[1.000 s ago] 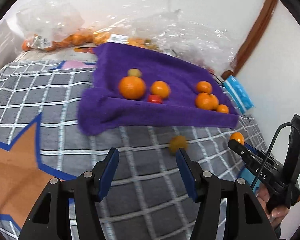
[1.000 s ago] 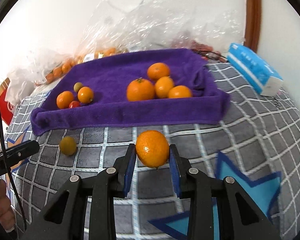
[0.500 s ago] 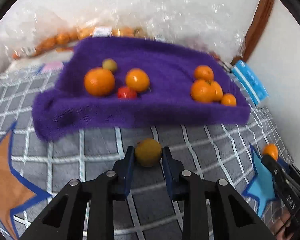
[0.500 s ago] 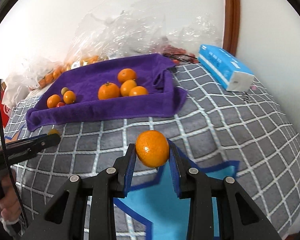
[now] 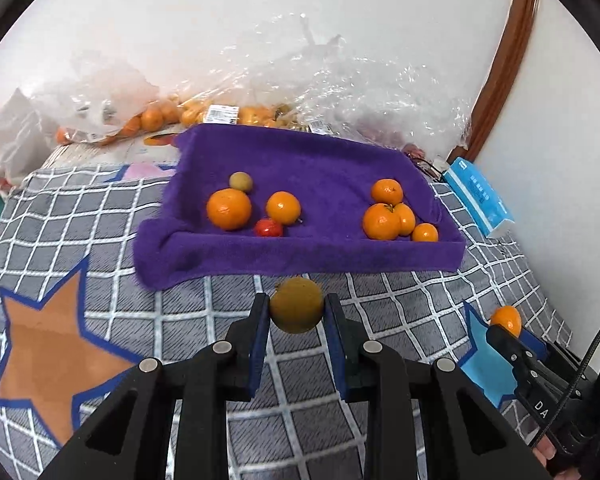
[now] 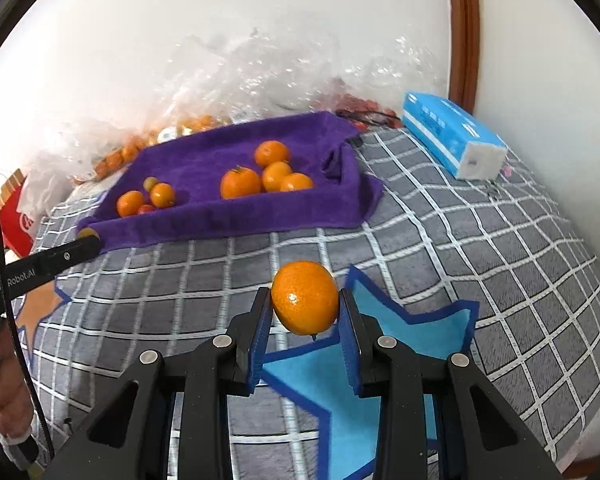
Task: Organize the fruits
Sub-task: 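Carry the orange and yellow-green fruit over the purple towel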
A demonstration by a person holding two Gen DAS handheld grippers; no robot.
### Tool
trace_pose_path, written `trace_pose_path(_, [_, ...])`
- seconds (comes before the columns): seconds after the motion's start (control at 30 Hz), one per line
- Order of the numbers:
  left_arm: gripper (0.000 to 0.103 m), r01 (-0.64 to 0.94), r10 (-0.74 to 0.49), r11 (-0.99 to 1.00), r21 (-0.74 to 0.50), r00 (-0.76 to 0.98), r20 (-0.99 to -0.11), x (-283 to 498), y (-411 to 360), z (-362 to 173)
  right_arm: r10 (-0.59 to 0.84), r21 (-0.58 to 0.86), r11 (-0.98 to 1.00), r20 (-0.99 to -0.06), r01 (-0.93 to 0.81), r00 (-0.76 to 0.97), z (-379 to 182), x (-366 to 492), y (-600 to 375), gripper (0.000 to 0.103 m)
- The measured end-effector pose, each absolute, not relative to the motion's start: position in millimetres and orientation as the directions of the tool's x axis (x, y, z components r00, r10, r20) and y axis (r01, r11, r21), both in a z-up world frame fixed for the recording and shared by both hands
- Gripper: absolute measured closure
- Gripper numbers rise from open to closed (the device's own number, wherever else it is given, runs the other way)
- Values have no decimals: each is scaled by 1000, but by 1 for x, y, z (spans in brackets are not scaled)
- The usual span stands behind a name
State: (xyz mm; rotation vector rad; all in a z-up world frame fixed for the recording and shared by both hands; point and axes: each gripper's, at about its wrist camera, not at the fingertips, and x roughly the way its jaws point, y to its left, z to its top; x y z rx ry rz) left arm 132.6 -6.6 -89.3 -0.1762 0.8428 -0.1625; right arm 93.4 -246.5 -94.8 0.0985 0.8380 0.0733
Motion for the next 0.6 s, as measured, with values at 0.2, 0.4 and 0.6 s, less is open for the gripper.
trace_pose_path(0.2, [77,38,-202,971,-235,657,-726,118,3,-79,92,94,995,-724,-34,684,-75,83,-234,70])
trace_pose_path(0.4, [77,15,-213,964,-266,644,-735,108,9,-74,75,76,997,-707,-30,703,-58,77,-229,70])
trace_pose_path(0.6, [77,7,-215,961,-275,643,-736,101,12,-66,63,69,997,-701,-21,710,-44,74,-227,70])
